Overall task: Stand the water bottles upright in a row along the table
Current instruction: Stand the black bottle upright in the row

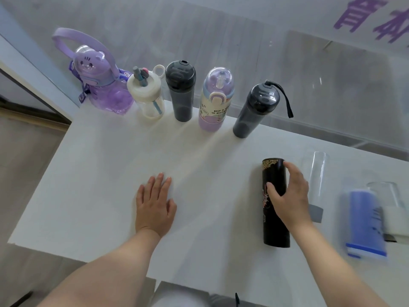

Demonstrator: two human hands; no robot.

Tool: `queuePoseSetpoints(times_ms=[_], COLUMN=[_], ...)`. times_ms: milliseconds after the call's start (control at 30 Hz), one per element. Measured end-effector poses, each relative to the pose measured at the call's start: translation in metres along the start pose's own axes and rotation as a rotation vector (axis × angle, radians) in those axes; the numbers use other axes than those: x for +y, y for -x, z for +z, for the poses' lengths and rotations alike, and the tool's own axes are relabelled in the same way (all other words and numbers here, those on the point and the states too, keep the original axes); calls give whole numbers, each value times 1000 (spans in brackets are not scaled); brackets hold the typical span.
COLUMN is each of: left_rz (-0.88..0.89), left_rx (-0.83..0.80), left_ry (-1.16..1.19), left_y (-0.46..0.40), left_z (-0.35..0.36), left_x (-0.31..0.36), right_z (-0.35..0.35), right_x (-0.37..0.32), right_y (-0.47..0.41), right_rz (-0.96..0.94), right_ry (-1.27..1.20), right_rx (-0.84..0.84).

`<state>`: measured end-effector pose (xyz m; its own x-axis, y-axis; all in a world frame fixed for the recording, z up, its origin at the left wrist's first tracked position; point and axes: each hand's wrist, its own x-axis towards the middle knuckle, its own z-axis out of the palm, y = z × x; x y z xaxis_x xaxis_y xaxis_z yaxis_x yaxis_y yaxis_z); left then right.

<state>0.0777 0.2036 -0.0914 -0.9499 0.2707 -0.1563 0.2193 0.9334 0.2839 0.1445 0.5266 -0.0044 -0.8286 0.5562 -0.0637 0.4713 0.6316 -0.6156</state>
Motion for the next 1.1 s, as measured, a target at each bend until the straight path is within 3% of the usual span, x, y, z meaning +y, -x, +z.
queuePoseSetpoints(times_ms=[233,433,667,933,1100], left_rz=[0,-3,-89,426,613], left_rx=[-40,-17,-112,-247,-189], left_ry=[10,107,166,227,217], left_y=[3,1,-2,13,6], left_z=[-3,-4,-14,-9,-18], left_x=[0,-3,22,133,210], right_z=[1,8,0,-49,-96], right_x=[15,17,19,25,30], right_y=[61,88,87,73,57], right_rz=[290,366,400,393,342], right_ry=[-98,-149,-185,-226,-100], right_rx=[-110,-168,-229,-385,-540])
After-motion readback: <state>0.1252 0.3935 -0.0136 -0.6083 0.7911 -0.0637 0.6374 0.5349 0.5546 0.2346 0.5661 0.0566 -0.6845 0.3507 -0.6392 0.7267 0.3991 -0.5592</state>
